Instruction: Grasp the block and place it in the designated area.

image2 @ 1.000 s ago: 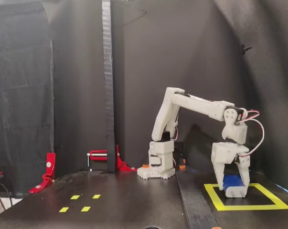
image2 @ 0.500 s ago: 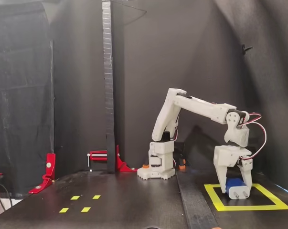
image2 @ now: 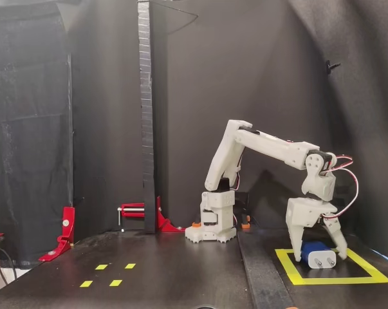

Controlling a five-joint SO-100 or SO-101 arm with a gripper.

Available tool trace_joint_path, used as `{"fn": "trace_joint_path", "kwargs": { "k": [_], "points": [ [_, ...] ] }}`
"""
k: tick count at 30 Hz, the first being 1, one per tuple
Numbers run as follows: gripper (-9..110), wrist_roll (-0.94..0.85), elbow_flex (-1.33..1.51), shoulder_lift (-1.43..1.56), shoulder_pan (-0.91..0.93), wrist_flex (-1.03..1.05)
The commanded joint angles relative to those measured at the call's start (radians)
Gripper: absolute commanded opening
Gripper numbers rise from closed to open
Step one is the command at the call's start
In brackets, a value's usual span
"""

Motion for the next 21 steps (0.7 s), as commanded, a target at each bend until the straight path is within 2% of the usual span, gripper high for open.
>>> {"fn": "trace_joint_path", "kwargs": {
  "k": [1, 13, 21],
  "points": [
    [44, -0.011, -0.021, 0.049, 0.009, 0.008],
    [44, -0.023, -0.021, 0.098, 0.018, 0.028],
    [44, -0.037, -0.021, 0.287, 0.028, 0.141]
  ]
}}
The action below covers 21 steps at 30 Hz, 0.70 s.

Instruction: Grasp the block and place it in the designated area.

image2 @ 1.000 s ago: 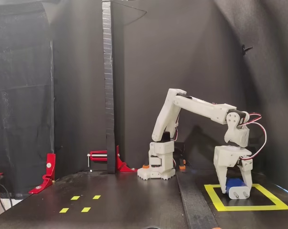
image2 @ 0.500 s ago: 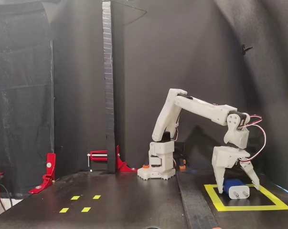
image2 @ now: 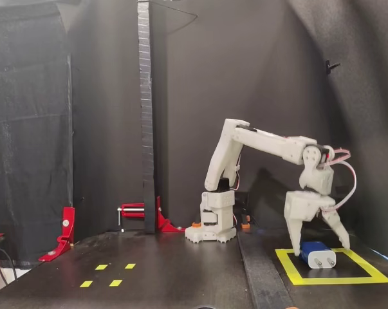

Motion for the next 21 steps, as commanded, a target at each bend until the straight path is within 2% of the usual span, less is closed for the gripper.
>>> {"fn": "trace_joint_path", "kwargs": {
  "k": [1, 9, 21],
  "points": [
    [44, -0.012, -0.021, 0.130, 0.008, 0.060],
    [44, -0.014, -0.020, 0.299, -0.003, 0.184],
    [44, -0.014, -0.021, 0.354, -0.006, 0.229]
  ]
}}
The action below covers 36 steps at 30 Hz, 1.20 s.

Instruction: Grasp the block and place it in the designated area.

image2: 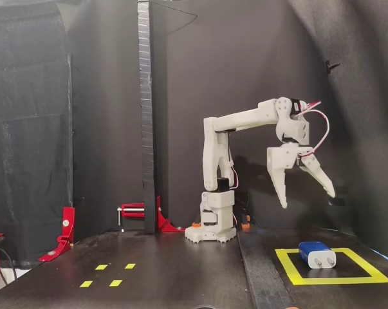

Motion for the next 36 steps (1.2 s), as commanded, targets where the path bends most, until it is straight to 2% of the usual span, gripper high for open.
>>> {"fn": "trace_joint_path", "kwargs": {
  "k": [1, 13, 18, 28, 36],
  "points": [
    [43, -0.006, -0.021, 0.046, -0.005, 0.006],
    [17, -0.005, -0.021, 0.046, -0.002, -0.002],
    [0, -0.003, -0.021, 0.046, 0.000, -0.005],
    [0, 0.038, -0.021, 0.044, 0.002, -0.021],
    [0, 0.327, -0.021, 0.043, 0.003, -0.084]
  ]
}}
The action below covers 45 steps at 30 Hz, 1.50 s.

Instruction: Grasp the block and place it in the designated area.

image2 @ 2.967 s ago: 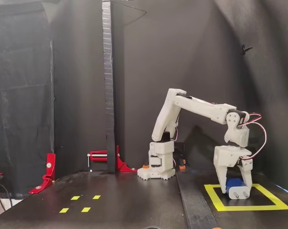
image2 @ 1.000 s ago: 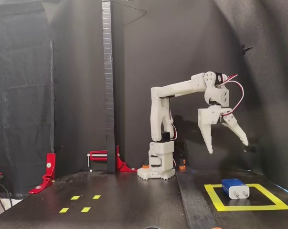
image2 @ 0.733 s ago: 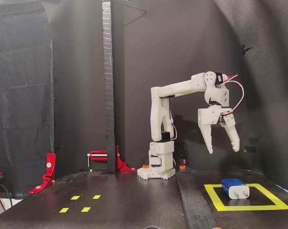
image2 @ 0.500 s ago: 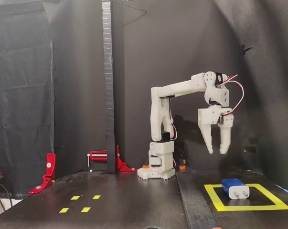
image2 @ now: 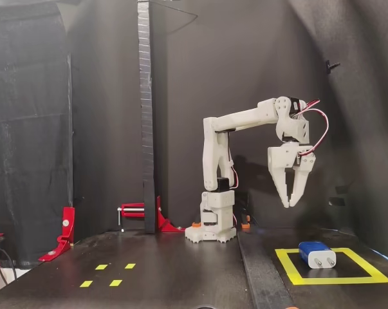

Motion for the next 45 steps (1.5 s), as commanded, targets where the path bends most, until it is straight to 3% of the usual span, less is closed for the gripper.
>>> {"fn": "trace_joint_path", "kwargs": {
  "k": [1, 8, 12, 27, 45],
  "points": [
    [0, 0.132, -0.021, 0.043, 0.005, -0.021],
    [0, 0.667, -0.021, 0.038, 0.035, -0.006],
    [0, 0.792, -0.021, 0.035, 0.064, -0.003],
    [0, 0.798, -0.020, 0.028, 0.143, -0.037],
    [0, 0.686, -0.023, 0.002, 0.696, -0.069]
  ]
}}
